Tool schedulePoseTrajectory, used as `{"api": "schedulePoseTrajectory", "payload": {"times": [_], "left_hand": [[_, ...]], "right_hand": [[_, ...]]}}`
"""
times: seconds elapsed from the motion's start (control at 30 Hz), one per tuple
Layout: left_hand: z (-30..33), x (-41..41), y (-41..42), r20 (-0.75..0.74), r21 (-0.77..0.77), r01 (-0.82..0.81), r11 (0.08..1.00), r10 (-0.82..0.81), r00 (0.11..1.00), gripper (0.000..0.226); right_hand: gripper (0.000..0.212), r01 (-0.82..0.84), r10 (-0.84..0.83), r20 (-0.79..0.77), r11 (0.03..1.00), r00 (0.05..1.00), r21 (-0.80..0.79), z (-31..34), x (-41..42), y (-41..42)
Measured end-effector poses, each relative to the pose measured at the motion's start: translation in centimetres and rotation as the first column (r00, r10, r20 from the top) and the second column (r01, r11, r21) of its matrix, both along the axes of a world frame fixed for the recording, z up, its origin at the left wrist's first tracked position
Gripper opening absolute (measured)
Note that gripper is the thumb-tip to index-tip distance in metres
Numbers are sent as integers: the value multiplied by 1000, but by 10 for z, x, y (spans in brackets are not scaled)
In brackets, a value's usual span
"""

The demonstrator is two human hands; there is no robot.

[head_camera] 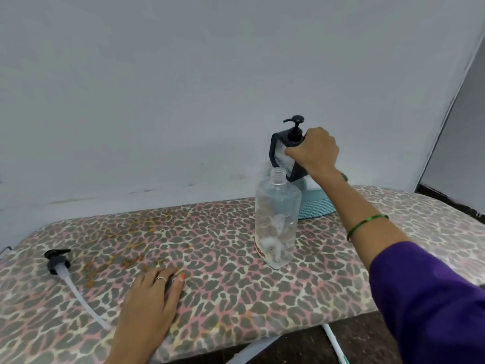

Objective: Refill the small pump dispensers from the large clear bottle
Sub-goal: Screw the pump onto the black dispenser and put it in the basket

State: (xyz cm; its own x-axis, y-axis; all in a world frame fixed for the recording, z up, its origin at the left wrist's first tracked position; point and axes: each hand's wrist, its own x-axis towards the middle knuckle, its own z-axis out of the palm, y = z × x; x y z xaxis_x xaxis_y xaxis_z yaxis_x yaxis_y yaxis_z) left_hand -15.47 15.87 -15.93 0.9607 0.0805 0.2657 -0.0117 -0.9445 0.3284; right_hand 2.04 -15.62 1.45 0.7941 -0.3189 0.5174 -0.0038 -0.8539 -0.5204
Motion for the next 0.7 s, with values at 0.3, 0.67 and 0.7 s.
{"api": "schedulePoseTrajectory", "payload": {"times": [0.3,0.67,0.7], "left_hand": [[0,0,-3,-4,5,-10,1000,10,1000,54],[-3,1,-2,10,6,-5,1000,5,1000,54],[-3,0,-2,12,-1,-6,1000,6,1000,54]], "right_hand": [[29,12,-23,-146,997,989,-75,-36,23,6],[29,36,-92,-267,977,959,-210,-55,20,11],[29,37,-96,-270,976,958,-214,-56,19,11]]}}
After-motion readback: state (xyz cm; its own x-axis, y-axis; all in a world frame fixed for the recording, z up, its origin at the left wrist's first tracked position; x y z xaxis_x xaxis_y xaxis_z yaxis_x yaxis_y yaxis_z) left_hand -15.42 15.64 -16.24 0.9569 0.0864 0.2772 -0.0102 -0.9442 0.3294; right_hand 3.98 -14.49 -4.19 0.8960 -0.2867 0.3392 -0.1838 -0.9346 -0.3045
